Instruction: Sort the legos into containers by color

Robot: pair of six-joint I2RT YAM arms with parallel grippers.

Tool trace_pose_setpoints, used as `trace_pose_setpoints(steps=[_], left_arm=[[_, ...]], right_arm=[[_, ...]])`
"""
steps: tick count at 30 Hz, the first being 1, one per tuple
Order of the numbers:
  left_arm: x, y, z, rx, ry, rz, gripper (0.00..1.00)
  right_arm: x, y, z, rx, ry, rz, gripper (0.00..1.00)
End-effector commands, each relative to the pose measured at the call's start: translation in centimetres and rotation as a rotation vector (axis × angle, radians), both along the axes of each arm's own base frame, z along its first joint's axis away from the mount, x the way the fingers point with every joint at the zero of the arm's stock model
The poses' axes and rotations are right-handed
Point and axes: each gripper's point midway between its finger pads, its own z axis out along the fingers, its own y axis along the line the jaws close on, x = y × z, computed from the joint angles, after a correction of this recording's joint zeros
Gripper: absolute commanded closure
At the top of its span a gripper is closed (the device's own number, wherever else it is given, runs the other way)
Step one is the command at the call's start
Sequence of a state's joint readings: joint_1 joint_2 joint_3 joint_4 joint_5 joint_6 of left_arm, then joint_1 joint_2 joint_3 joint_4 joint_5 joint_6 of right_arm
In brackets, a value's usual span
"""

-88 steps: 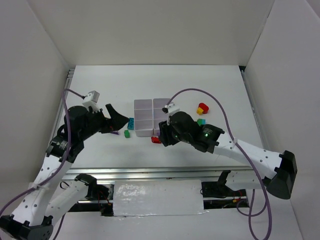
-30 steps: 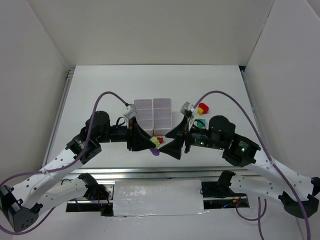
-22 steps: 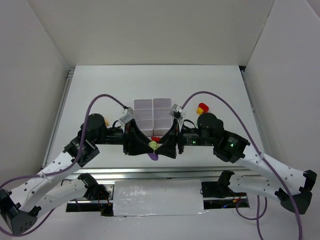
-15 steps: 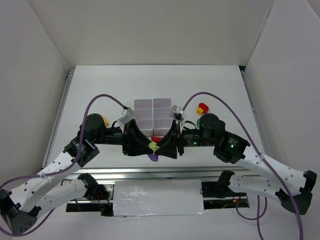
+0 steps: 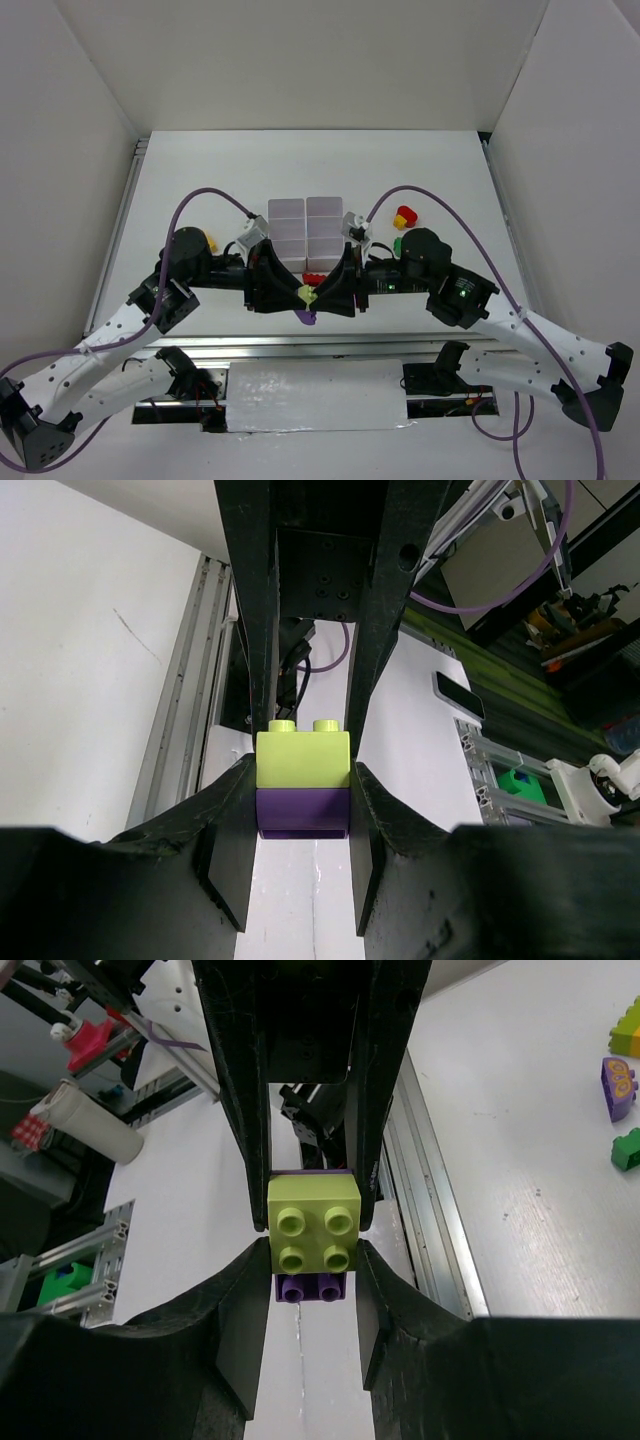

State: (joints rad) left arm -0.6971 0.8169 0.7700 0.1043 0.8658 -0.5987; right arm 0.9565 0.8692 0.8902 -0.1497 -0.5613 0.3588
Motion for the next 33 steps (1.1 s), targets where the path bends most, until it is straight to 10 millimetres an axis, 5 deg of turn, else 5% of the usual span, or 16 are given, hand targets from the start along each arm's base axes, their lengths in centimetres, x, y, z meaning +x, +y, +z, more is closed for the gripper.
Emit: trace_pose_setpoints(steps=[1,15,30,33], left_arm=[[0.1,-0.2,1.7,-0.05,-0.08,-0.006,1.0],[1.2,0.6,0.5,0.036,-0.098,0.093,1.0],[2.0,0.7,0.5,0.036,-0.103,0.149,1.0],[1.7,0.7,0.6,0.028,-0.109,0.132,1.0]], right_arm=[[-0.3,0.2,1.8,0.079,-0.047,0.019,1.0],[2.0,-3.2,2.6,0.132,-0.111,-0.108,1.0],[3.6,-2.9,0.7,0.085,-0.071,-0.14,0.99],[3.5,-2.6,0.1,0.078,-0.062,-0.111,0.54]])
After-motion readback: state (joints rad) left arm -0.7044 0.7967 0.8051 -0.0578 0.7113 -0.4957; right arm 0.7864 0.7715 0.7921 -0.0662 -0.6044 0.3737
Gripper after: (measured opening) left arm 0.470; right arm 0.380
